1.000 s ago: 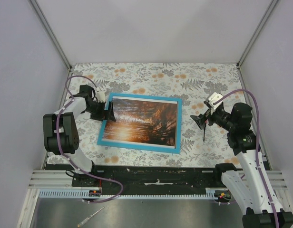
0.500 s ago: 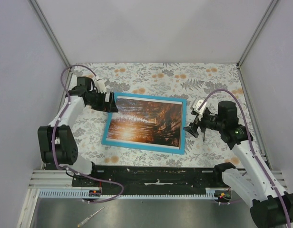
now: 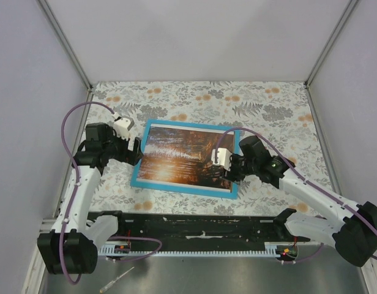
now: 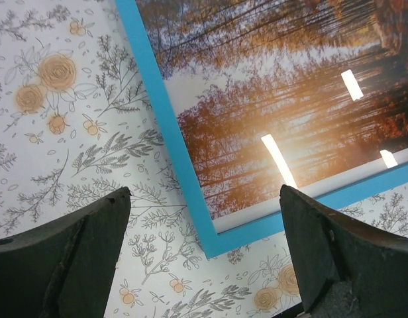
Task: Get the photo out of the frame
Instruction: Move the photo frame to the center of the board, then turn over the photo frame at the center of the board.
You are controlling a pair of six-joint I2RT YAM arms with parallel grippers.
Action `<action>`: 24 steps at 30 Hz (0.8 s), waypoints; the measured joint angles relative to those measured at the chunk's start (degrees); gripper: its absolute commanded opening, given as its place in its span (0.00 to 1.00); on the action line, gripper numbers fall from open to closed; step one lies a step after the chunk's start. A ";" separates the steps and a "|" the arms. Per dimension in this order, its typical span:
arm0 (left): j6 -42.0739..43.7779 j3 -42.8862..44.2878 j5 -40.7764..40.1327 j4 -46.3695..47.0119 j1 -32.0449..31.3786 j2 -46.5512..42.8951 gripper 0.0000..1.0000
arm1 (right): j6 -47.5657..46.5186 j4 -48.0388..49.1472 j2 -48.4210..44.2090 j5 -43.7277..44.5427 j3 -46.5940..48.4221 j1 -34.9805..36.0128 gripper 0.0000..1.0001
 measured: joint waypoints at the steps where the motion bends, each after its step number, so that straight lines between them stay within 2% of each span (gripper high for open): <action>1: 0.15 -0.52 -0.31 -0.02 0.00 0.42 1.00 | -0.11 -0.44 0.07 -0.17 0.00 0.20 0.60; 8: 1.40 -1.31 -0.59 -0.13 0.02 1.05 1.00 | -1.25 -2.51 -0.35 -4.42 0.00 1.84 0.60; 14: 4.22 -1.73 2.93 -0.20 0.02 -1.16 1.00 | -2.93 -5.25 2.91 -5.68 0.02 4.76 0.60; 18: 8.48 -1.97 5.11 -0.39 0.00 -3.08 1.00 | -2.91 -6.62 7.96 -4.52 0.81 7.63 0.52; 24: 16.09 -4.44 5.57 -0.39 -0.09 -8.74 1.00 | -1.20 -8.11 13.05 -4.02 1.86 9.40 0.50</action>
